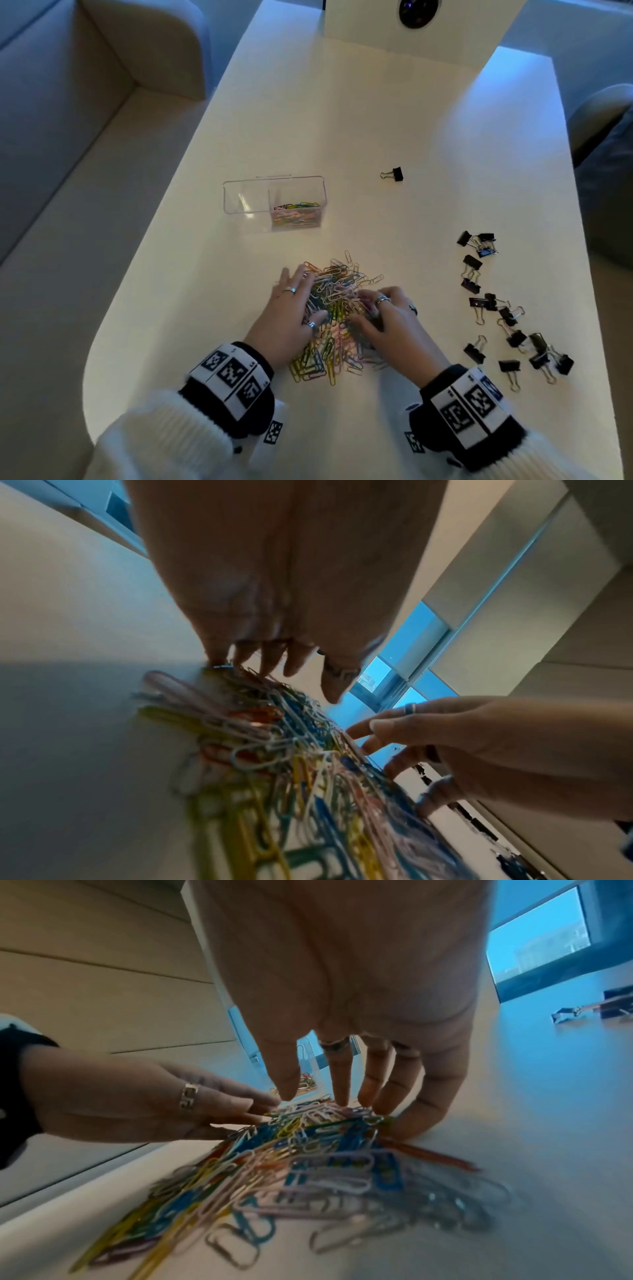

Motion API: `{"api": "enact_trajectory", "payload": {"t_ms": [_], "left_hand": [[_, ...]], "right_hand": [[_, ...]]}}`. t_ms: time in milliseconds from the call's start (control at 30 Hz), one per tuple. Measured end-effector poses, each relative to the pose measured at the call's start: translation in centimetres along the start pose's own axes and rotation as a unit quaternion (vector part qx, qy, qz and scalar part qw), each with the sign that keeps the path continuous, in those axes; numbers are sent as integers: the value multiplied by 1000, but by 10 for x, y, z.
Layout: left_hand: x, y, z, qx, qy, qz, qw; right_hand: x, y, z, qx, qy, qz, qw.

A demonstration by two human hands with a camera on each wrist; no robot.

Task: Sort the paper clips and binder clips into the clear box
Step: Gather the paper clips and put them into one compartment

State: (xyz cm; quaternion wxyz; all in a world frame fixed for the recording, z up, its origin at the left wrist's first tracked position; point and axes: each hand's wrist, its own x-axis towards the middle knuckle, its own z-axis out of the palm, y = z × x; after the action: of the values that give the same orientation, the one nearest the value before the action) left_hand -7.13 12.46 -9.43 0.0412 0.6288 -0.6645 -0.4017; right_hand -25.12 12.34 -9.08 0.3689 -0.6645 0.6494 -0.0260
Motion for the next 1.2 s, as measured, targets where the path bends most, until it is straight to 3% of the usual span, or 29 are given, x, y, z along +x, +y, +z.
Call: {"api": "enact_trajectory", "payload": {"t_ms": [133, 267, 400, 567, 667, 767, 867, 967, 1100, 1200], "left_hand": [[8, 1, 1, -25, 39, 23, 999], [13, 3, -4, -1, -45, 78, 996], [-1, 10, -39, -55, 83, 124, 987], [2, 13, -92, -15, 267, 160, 950], [19, 7, -115, 21, 319, 151, 935], [37, 4, -127, 84, 300, 116, 943], [53, 1, -131, 132, 209, 34, 968], [64, -6, -126, 142, 132, 2, 981], [65, -15, -116, 158, 148, 22, 976], [65, -16, -114, 155, 155, 28, 975]], "right_hand": [[6, -5, -7, -60, 57, 11, 997], [19, -14, -8, -85, 31, -7, 996], [29, -25, 1, -88, 0, -58, 994], [37, -32, 6, -68, 20, -99, 993], [40, -33, 4, -33, 17, -102, 994], [45, -33, 3, -30, 35, -100, 994], [50, -33, 0, -10, 47, -90, 995], [52, -32, -3, 13, 50, -81, 995], [54, -44, -20, 82, 80, -80, 990], [60, -69, -44, 117, 117, -123, 978]]}}
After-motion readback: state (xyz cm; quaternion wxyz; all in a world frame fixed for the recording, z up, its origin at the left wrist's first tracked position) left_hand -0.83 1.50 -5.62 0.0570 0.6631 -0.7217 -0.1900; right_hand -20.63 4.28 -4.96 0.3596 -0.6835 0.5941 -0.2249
